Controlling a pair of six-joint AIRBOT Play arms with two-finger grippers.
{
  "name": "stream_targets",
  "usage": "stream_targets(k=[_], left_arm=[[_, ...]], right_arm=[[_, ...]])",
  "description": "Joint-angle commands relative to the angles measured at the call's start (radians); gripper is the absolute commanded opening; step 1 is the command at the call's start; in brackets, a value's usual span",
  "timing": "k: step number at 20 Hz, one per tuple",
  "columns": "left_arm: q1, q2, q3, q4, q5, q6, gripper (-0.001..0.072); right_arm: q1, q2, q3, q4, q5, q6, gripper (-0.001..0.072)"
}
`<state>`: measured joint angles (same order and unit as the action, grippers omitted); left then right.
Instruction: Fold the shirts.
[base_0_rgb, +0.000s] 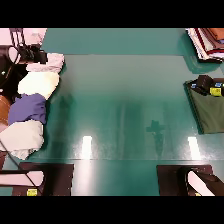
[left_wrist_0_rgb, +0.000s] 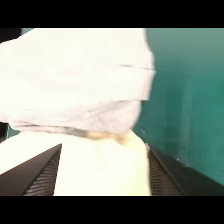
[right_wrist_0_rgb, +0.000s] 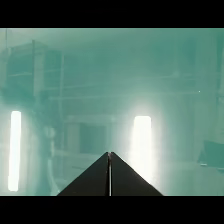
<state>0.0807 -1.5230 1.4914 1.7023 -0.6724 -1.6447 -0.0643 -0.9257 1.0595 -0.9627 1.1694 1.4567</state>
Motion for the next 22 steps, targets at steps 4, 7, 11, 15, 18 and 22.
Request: stream_targets(k=[4,7,11,15,18,22], left_arm=[[0.087,-0.310,0.201,-0.003,0.049,0.029,0.0623],[0.095,-0.377,0.251,-0.010,0.064,0.030,0.0622],[0.095,-0.415,0.257,-0.027,0.067,0.030,0.0622],[0.109,-0.414,0.281,-0.045,0.051,0.043,0.0070],[0.109,-0.414,0.281,-0.046,0.057,0.074,0.0020],[0.109,-0.407,0.309,-0.047,0.010,0.072,0.0019]], right_arm=[[0.001,0.001,0.000,0.002,0.002,0.001,0.0011],[0.001,0.001,0.000,0.002,0.011,0.001,0.0011],[0.009,0.001,0.000,0.003,0.011,0.001,0.0012],[0.009,0.001,0.000,0.003,0.019,0.001,0.0012],[0.009,0.001,0.000,0.003,0.031,0.001,0.0012],[0.009,0.001,0.000,0.005,0.037,0.002,0.0012]])
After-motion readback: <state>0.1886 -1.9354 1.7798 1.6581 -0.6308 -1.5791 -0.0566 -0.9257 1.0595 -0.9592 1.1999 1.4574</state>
